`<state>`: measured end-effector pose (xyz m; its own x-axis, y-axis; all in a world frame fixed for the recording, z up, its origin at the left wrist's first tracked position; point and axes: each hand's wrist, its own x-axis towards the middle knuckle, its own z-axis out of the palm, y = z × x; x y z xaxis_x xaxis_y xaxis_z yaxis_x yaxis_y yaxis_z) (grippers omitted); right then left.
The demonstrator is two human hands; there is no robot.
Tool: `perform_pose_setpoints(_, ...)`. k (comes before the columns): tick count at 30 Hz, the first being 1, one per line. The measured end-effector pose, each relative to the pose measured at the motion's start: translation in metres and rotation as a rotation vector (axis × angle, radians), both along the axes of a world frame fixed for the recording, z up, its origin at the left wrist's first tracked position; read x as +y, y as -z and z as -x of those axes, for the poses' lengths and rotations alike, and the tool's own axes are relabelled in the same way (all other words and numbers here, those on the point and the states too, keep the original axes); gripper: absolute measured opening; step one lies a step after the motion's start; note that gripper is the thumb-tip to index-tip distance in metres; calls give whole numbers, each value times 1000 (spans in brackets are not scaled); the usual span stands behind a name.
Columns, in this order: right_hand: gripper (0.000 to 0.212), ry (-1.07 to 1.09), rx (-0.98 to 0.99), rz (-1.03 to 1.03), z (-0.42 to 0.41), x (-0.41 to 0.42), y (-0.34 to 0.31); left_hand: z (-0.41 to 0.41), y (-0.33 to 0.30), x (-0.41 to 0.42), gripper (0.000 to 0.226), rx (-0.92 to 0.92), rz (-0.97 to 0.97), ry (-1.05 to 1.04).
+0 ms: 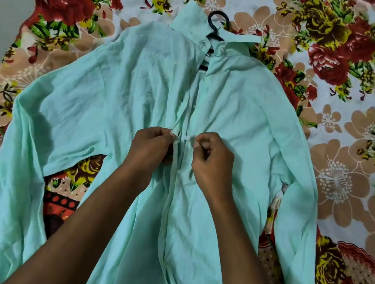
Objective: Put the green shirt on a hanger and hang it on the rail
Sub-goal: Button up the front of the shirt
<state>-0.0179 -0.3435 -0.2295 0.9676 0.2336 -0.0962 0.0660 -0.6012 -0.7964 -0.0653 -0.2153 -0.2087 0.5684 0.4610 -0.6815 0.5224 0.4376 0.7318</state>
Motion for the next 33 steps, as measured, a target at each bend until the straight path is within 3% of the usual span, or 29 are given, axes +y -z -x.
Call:
perform_pose_setpoints(3, 9, -56, -122, 250, -2, -2, 1, -2, 2, -1, 12, 20, 7, -25)
perform_pose_setpoints(9, 13, -105, -260, 118, -2, 9, -6, -4, 3, 1, 15, 22, 0, 2)
perform_pose_setpoints(15, 6, -146, -180, 151, -2, 12, 2, -3, 5, 1, 16, 30, -28, 9)
perform_pose_setpoints(19, 5, -87, -93, 55, -2, 11, 3, -2, 4, 0, 16, 36, -49, 25)
perform_pose_setpoints(25, 6, -104, -92, 181, 1, 17, 3, 0, 2, 0, 15, 47, -90, 51)
perform_pose_setpoints(33, 3, 144, 152, -165, 5, 18, -7, 5, 1, -3, 12, -16, -120, 59)
